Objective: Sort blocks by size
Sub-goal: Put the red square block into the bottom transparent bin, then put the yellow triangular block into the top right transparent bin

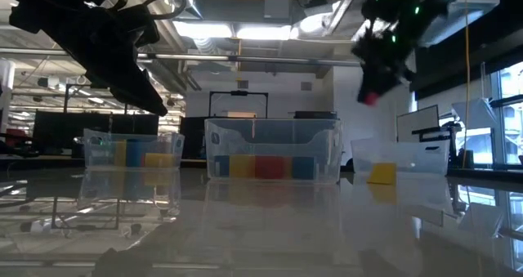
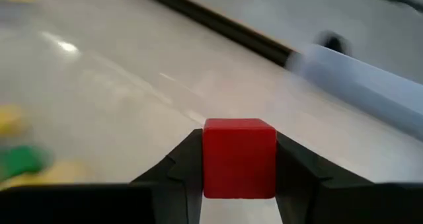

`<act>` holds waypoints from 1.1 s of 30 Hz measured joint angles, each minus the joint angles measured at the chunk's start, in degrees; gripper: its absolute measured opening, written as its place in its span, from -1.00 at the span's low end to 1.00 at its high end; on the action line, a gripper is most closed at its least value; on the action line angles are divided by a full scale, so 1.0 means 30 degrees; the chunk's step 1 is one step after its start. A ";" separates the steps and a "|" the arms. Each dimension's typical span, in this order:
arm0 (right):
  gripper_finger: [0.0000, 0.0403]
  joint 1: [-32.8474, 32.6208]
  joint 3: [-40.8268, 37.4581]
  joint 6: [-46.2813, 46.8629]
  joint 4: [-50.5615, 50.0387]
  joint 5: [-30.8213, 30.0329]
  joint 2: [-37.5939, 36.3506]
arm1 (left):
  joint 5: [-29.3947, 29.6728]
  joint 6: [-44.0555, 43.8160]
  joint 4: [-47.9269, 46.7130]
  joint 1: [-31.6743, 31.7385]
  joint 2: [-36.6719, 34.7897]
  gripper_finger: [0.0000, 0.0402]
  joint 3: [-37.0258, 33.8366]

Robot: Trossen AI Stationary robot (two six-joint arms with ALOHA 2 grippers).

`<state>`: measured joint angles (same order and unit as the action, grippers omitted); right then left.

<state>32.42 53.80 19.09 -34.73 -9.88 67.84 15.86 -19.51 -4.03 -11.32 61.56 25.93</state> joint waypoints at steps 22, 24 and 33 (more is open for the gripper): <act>-0.30 -0.9971 -0.1005 -0.0981 1.0201 0.1293 0.6532 | -0.0007 -0.0086 -0.0044 -0.0003 -0.0007 0.05 -0.0020; -0.28 -0.9943 -0.1005 -0.1017 1.0245 0.1495 0.7113 | -0.0007 -0.0106 -0.0166 -0.0011 -0.0007 0.05 -0.0044; 0.00 -0.9936 -0.1005 -0.1069 1.0592 0.1591 0.7844 | -0.0007 -0.0373 -0.0306 -0.0011 -0.0007 0.05 -0.0058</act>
<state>2.61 50.78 15.88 -2.96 -5.10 91.37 15.84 -20.63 -4.95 -11.35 61.54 25.76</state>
